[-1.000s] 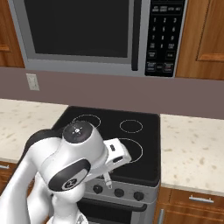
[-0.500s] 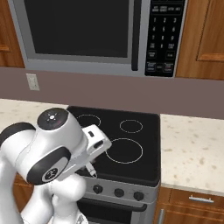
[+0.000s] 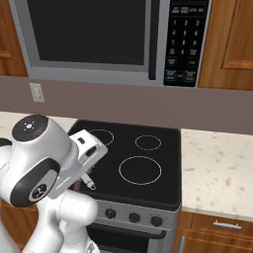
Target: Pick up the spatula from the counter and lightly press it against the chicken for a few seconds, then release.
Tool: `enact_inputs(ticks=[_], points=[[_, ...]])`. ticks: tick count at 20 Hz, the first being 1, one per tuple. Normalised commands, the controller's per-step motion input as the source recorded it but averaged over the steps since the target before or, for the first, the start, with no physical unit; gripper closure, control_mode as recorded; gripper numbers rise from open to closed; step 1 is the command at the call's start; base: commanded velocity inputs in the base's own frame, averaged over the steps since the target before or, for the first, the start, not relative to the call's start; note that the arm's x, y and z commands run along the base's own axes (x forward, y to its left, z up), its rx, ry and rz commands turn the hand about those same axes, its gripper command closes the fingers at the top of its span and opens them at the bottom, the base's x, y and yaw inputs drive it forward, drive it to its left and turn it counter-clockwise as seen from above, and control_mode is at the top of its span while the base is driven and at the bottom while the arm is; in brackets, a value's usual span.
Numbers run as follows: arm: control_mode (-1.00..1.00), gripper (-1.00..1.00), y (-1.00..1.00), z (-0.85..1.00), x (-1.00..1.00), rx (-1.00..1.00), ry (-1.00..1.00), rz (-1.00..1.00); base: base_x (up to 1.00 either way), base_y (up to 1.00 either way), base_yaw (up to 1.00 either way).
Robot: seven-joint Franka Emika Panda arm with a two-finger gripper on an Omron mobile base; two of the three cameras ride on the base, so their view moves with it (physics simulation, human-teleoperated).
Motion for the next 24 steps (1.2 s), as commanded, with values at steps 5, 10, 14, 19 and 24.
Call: enact_inputs(ticks=[5, 10, 14, 19, 24], points=[[-1.0, 1.0, 0.15, 0.2, 0.0, -0.07, 0.03, 0.01, 0.0, 0.0, 0.0], [-1.0, 1.0, 0.2, 0.04, 0.0, -0.06, 0.04, 0.03, 0.0, 0.0, 0.0], [-1.0, 1.0, 0.25, 0.0, 0.02, -0.06, 0.09, 0.03, 0.0, 0.0, 0.0], [-1.0, 1.0, 0.04, 0.0, 0.13, -0.03, 0.11, 0.05, 0.0, 0.0, 0.0], [-1.0, 1.0, 0.0, 0.0, 0.3, 0.0, 0.14, 0.1, 0.0, 0.0, 0.0]])
